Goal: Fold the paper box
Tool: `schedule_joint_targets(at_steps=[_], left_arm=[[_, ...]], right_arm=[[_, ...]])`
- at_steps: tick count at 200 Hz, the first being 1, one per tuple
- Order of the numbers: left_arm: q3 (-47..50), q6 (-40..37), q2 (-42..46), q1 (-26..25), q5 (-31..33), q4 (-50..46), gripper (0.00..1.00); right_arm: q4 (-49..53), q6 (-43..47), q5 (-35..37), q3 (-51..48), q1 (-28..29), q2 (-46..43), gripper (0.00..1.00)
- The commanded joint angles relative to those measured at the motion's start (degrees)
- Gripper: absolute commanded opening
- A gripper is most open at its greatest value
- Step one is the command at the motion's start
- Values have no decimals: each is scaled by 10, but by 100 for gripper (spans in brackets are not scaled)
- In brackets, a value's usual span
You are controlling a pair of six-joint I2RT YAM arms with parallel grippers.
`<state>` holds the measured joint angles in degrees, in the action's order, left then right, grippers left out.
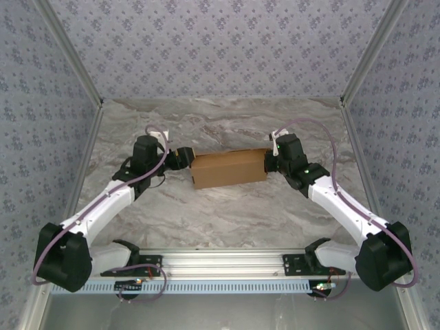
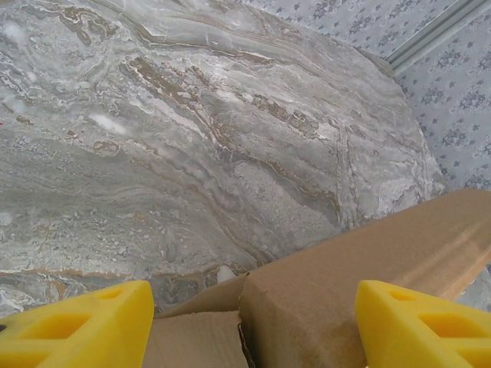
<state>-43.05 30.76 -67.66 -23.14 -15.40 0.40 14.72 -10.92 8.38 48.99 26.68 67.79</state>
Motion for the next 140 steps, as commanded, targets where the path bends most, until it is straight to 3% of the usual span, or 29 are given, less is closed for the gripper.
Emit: schedule_joint_targets(at_steps=[1,78,140], left_arm=[[20,2,0,3,-12,4,68],[41,-1,2,3,-18,7,67],[43,1,-6,2,-25,14,66]], right_arm=[[56,8,-6,-6,6,2,1],[61,8,-6,-3,6,-9,9],[76,14,-9,26,7,-17,26]])
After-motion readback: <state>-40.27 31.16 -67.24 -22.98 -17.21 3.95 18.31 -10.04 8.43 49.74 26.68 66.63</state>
